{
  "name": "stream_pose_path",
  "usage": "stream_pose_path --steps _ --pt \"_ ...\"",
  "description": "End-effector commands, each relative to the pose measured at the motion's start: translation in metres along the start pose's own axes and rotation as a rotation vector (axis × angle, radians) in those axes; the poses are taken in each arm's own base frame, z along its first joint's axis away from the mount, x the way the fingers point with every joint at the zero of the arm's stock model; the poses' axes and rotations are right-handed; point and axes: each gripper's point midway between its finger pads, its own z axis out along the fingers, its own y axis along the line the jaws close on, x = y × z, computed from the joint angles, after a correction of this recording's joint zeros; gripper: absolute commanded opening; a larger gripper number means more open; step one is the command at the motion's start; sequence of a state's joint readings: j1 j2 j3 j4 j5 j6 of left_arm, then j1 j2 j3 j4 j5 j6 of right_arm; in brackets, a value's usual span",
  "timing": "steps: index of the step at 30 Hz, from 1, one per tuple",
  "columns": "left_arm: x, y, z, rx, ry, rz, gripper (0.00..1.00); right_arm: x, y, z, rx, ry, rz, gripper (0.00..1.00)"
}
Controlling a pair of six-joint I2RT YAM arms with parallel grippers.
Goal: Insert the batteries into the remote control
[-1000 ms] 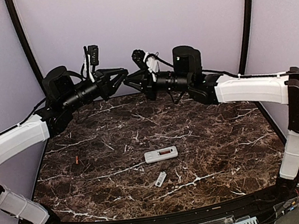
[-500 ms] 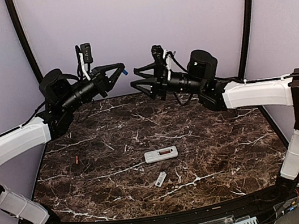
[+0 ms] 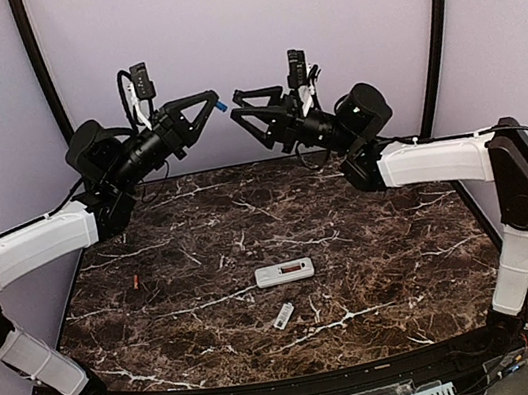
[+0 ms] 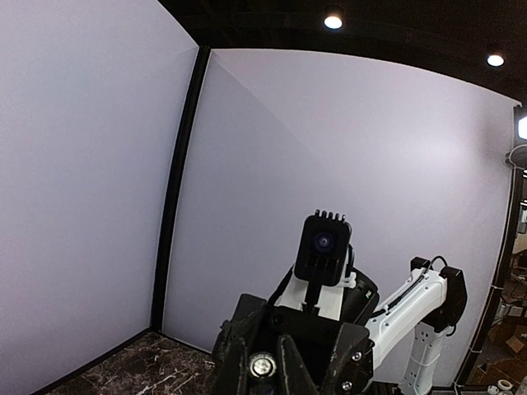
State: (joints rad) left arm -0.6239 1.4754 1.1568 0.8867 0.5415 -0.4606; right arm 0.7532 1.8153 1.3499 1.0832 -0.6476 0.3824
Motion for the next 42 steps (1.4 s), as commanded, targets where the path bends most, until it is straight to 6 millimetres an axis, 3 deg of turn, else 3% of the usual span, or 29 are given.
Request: stream_pose_path --steps 1,4,16,26,34,36,37,39,41,42 --pt "-0.012 -0.011 0.004 0.057 -0.030 0.003 0.00 -0.014 0.013 0.014 -0.067 -0.047 0.009 0.50" --pt "-0.010 -0.011 0.004 0.065 -0.031 0.001 0.00 -0.011 0.012 0.016 -0.069 -0.045 0.025 0.39" --pt "-0.010 -0.012 0.006 0.073 -0.031 0.010 0.00 0.008 0.007 0.019 -0.057 0.007 0.062 0.29" --pt "-0.003 -0.007 0.008 0.064 -0.017 0.003 0.00 0.005 0.013 0.018 -0.078 0.008 0.018 0.00" --pt "0.006 -0.002 0.007 0.046 0.007 -0.006 0.00 0.002 0.012 0.014 -0.080 0.019 0.016 0.00" --pt "0.014 0.002 0.004 0.017 0.045 0.001 0.26 0.000 0.005 0.007 -0.057 0.040 0.027 0.00" --pt "0.017 0.004 0.001 0.001 0.058 0.009 0.56 -0.001 -0.002 0.001 -0.036 0.054 0.033 0.00" --pt "0.022 0.007 -0.006 -0.041 0.099 0.072 0.81 0.000 -0.018 -0.014 0.019 0.101 0.052 0.00" --pt "0.029 0.008 -0.015 -0.078 0.176 0.165 0.87 0.006 -0.036 -0.031 0.088 0.183 0.087 0.00" --pt "0.042 0.010 -0.022 -0.097 0.261 0.226 0.88 0.010 -0.045 -0.040 0.125 0.229 0.103 0.00"
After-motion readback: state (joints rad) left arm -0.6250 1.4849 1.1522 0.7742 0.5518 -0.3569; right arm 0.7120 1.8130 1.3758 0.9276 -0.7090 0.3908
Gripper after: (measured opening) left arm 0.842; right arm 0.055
